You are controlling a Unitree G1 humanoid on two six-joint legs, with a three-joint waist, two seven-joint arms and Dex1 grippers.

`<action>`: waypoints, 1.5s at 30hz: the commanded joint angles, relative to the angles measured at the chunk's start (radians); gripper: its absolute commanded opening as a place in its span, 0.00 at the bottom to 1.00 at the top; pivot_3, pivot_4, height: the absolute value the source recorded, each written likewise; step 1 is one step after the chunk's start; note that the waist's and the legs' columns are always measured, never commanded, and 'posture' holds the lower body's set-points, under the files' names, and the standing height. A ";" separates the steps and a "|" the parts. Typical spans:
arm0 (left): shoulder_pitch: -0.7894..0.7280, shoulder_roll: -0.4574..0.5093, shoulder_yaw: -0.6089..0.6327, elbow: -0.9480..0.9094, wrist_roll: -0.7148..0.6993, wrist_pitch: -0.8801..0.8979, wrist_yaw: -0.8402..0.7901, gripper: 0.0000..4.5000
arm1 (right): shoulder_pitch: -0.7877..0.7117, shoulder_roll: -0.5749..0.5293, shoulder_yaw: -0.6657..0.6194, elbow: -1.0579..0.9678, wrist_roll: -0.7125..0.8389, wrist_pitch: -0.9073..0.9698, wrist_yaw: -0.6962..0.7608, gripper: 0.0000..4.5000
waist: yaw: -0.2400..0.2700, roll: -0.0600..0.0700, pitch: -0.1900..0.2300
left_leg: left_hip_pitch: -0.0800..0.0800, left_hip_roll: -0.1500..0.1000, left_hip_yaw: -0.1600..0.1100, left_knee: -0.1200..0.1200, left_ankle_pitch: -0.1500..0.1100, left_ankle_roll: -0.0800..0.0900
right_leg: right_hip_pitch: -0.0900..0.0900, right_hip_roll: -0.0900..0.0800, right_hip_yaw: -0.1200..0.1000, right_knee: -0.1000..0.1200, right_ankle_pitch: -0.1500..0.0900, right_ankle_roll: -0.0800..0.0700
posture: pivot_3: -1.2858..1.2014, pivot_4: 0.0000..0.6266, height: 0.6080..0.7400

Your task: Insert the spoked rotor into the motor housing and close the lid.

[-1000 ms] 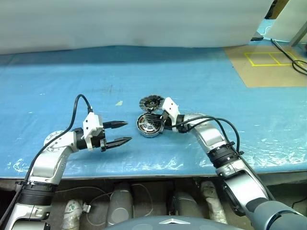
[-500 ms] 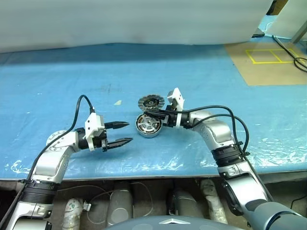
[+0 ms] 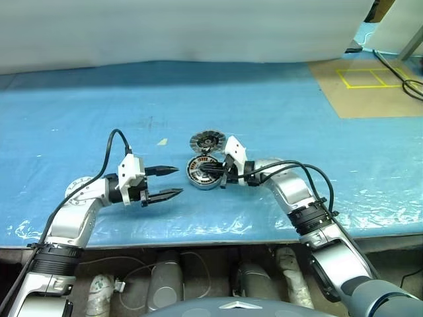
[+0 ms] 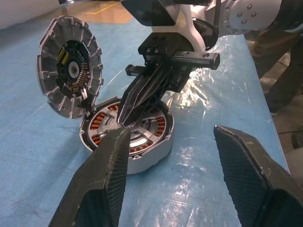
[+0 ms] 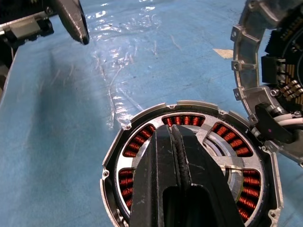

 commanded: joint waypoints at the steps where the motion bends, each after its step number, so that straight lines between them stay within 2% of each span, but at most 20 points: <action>1: -0.017 -0.003 0.006 0.008 -0.003 -0.024 -0.007 0.66 | 0.030 -0.017 0.016 0.032 -0.037 0.010 -0.005 0.00 | 0.000 0.000 0.000 | 0.001 0.000 0.000 0.000 0.000 0.000 | 0.001 0.000 0.000 0.000 0.000 0.000 | 0.52 0.24 1.00; 6: -0.021 -0.008 0.006 0.032 0.000 -0.043 -0.015 0.66 | 0.057 -0.035 -0.091 -0.131 0.143 0.135 0.081 0.00 | 0.007 0.000 0.000 | 0.002 0.000 0.000 0.000 0.000 0.001 | 0.003 0.000 0.000 -0.001 0.000 0.000 | 0.52 0.24 1.00; 10: -0.018 -0.012 0.006 0.041 -0.001 -0.054 -0.016 0.66 | 0.066 -0.074 -0.161 -0.210 0.223 0.231 0.088 0.00 | 0.005 0.000 0.000 | -0.005 0.000 0.000 0.000 0.000 0.001 | -0.003 0.000 0.000 -0.002 0.000 0.000 | 0.52 0.24 1.00; 14: -0.010 -0.017 0.009 0.050 0.003 -0.070 -0.014 0.66 | -0.009 -0.107 -0.297 -0.054 0.223 0.196 -0.005 0.00 | 0.002 0.000 0.000 | -0.006 0.001 0.000 0.000 0.000 0.001 | -0.005 0.000 0.000 0.000 0.000 0.000 | 0.52 0.24 1.00; 17: -0.002 -0.018 0.010 0.052 0.004 -0.077 -0.014 0.66 | -0.080 -0.121 -0.334 0.097 0.171 0.104 -0.068 0.00 | 0.003 0.000 0.000 | -0.005 0.000 0.001 0.001 0.000 0.000 | -0.005 0.000 0.000 0.000 0.000 0.000 | 0.52 0.24 1.00; 24: -0.015 -0.022 0.002 0.070 0.011 -0.087 -0.014 0.66 | -0.226 -0.060 -0.283 0.291 0.080 -0.072 -0.058 0.00 | -0.008 0.000 0.000 | -0.009 0.001 0.002 0.000 0.000 0.000 | -0.009 0.001 0.000 0.001 0.000 0.000 | 0.52 0.24 1.00; 31: -0.022 -0.017 0.000 0.063 0.011 -0.077 -0.018 0.66 | -0.307 0.039 -0.268 0.315 0.083 -0.108 -0.013 0.00 | -0.019 0.000 0.000 | -0.018 0.002 0.001 0.007 0.000 0.003 | -0.020 0.000 -0.001 0.015 -0.001 -0.002 | 0.52 0.24 1.00; 38: -0.016 -0.010 0.002 0.047 0.009 -0.066 -0.014 0.66 | -0.272 0.053 -0.195 0.234 0.041 -0.104 0.031 0.00 | -0.019 0.000 0.000 | -0.018 0.003 0.001 0.010 -0.002 0.004 | -0.020 0.000 -0.001 0.016 -0.001 -0.003 | 0.52 0.24 1.00; 45: -0.002 -0.011 -0.001 0.001 -0.012 -0.026 -0.012 0.66 | -0.140 0.001 -0.074 0.011 0.010 -0.045 0.116 0.00 | -0.019 0.000 0.000 | -0.019 0.003 0.001 0.010 -0.002 0.004 | -0.020 0.000 -0.001 0.015 -0.001 -0.003 | 0.52 0.24 1.00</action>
